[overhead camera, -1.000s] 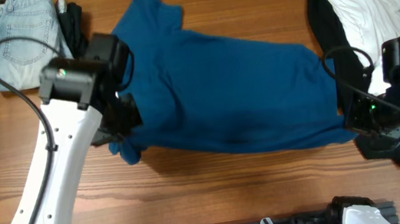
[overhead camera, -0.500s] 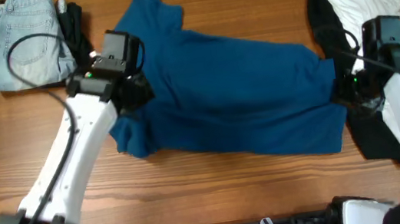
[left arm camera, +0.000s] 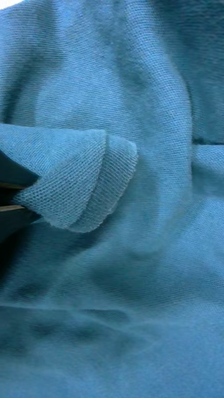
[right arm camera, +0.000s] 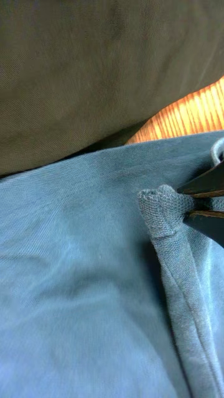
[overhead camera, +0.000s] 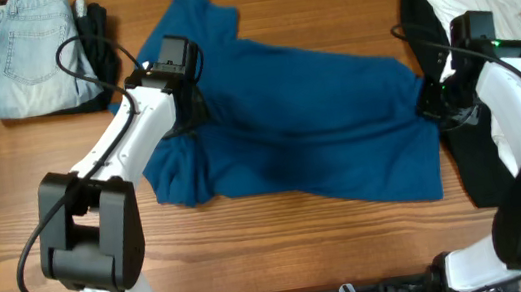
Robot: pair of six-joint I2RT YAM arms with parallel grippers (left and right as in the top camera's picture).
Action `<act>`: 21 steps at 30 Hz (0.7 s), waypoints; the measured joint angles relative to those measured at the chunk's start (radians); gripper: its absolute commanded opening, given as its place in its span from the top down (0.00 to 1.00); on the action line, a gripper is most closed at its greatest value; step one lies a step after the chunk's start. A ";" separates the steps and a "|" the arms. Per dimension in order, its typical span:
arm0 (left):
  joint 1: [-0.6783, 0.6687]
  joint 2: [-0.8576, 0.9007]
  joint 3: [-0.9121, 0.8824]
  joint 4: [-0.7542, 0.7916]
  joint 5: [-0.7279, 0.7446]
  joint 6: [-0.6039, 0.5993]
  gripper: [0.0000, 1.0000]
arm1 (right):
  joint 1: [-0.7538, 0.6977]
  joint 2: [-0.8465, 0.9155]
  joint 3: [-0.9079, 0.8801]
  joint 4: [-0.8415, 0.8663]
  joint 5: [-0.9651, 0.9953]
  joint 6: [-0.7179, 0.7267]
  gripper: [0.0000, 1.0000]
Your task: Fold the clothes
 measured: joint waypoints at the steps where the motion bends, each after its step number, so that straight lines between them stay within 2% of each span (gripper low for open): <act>1: 0.000 0.001 0.000 0.011 -0.004 0.002 0.96 | 0.000 0.017 -0.005 0.009 0.000 0.000 0.96; 10: 0.008 0.002 -0.001 0.069 -0.080 0.019 0.96 | 0.000 0.069 -0.088 0.014 -0.001 0.009 0.96; 17: 0.134 0.002 -0.001 0.035 -0.081 0.031 0.96 | 0.000 0.069 -0.088 -0.008 -0.024 0.020 0.96; 21: 0.151 0.002 -0.001 0.035 -0.074 0.076 0.96 | 0.000 0.069 -0.088 -0.006 -0.034 0.020 0.96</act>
